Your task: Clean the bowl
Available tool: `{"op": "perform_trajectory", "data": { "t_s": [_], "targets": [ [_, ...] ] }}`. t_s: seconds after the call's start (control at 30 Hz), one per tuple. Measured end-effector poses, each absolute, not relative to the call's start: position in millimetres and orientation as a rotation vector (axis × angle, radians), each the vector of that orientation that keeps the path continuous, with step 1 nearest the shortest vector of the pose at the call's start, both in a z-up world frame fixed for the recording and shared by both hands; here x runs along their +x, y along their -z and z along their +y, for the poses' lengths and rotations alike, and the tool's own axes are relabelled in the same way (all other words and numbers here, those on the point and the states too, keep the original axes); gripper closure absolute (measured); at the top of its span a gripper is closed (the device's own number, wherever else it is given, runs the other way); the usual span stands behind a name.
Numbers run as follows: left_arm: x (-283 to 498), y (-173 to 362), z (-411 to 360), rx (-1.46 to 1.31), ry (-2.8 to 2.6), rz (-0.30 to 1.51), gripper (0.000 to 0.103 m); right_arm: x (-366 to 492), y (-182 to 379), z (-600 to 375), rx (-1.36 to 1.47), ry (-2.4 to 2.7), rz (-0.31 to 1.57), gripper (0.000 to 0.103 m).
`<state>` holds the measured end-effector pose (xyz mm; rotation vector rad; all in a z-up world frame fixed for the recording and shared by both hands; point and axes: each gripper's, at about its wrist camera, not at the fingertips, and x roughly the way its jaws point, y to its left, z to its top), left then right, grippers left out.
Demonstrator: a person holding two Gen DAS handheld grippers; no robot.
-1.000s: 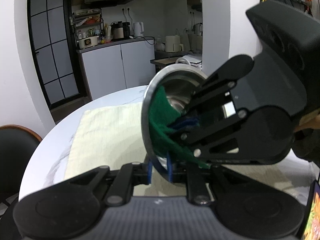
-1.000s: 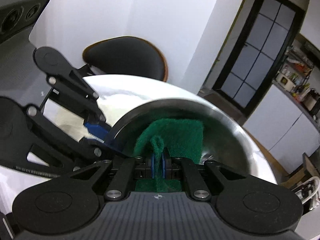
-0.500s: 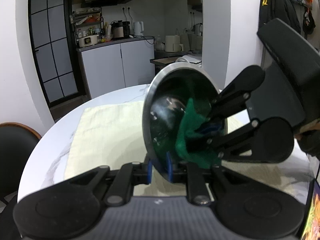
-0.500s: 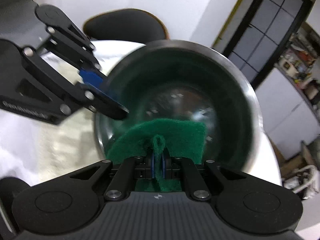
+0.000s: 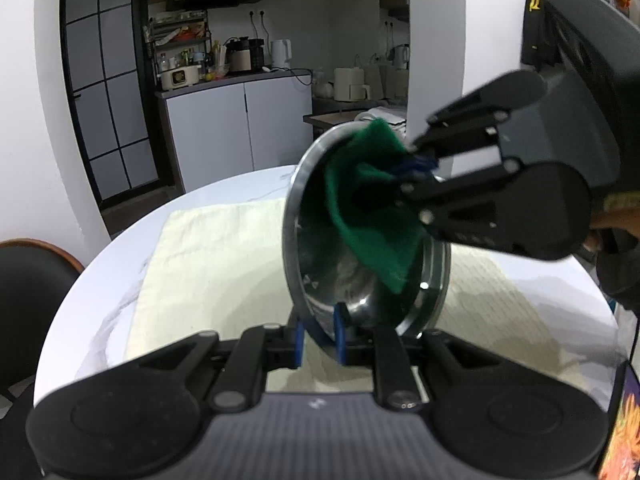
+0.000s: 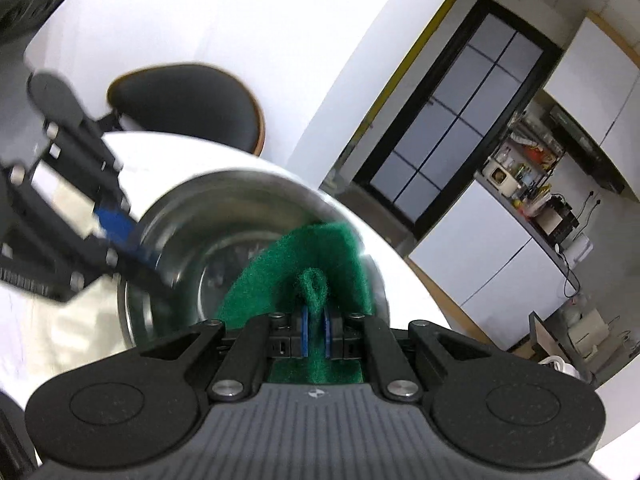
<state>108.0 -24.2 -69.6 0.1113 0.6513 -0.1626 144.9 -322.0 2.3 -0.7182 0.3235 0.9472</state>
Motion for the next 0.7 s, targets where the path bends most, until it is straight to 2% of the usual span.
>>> {"op": "perform_trajectory", "data": {
  "t_s": [0.7],
  "targets": [
    [114.6,68.2,-18.0,0.029,0.161,0.687,0.083,114.6,5.6,-350.1,-0.711,-1.036,0.413,0.095]
  ]
}}
